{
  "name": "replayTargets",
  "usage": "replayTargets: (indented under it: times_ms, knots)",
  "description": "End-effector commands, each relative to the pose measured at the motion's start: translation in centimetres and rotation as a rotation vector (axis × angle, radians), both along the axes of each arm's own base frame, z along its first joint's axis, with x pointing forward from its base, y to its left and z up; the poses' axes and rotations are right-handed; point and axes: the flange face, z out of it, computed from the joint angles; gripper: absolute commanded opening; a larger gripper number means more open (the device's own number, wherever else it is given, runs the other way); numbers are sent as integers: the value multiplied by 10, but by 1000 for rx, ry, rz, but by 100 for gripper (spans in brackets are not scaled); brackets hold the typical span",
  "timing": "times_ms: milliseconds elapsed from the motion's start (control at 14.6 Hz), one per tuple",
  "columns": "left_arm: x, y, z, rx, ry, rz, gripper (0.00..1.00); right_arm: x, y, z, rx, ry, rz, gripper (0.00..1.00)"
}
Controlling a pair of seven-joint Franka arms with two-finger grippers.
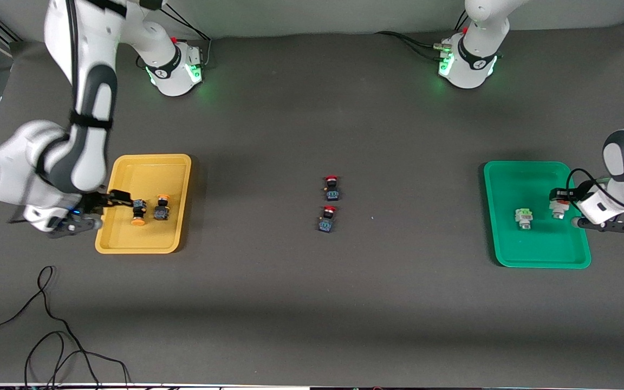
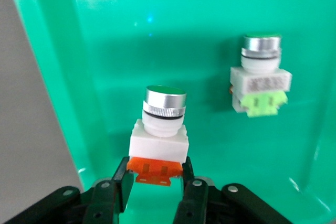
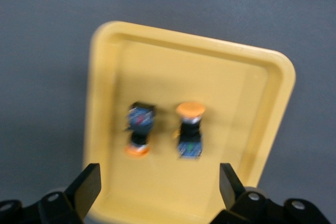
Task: Place green and yellow buttons in trays
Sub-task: 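Release the green button in the green tray with the left gripper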
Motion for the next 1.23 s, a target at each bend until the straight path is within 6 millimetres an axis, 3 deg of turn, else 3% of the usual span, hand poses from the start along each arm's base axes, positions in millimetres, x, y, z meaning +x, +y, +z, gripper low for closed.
replayTargets:
  times_ms: [0,137,343,480,548,685,823,960,1165]
  knots:
    - [4,-3,-7,16,-6,44,43,15,32,95,2,67,-54,100]
    - [5,-5,-3,29,-4,82,97,18,49,152,-48,94,-88,100]
    - [16,-4,21,45,-28,85,100,12,47,225,-67,90,-100,100]
    - [29,-1,68,64,-25,75,100,8,31,260,-91,81,-119,100]
    - [35,-6,98,72,-1,64,100,6,23,265,-97,87,-134,100]
    - [47,-20,167,93,27,49,100,2,11,258,-87,120,-151,100]
    - [51,-45,226,109,41,19,100,3,16,255,-90,126,-145,100]
    - [38,-60,278,121,53,18,100,3,18,254,-108,132,-142,100]
    - [14,-89,337,136,15,2,100,5,22,256,-105,119,-139,100]
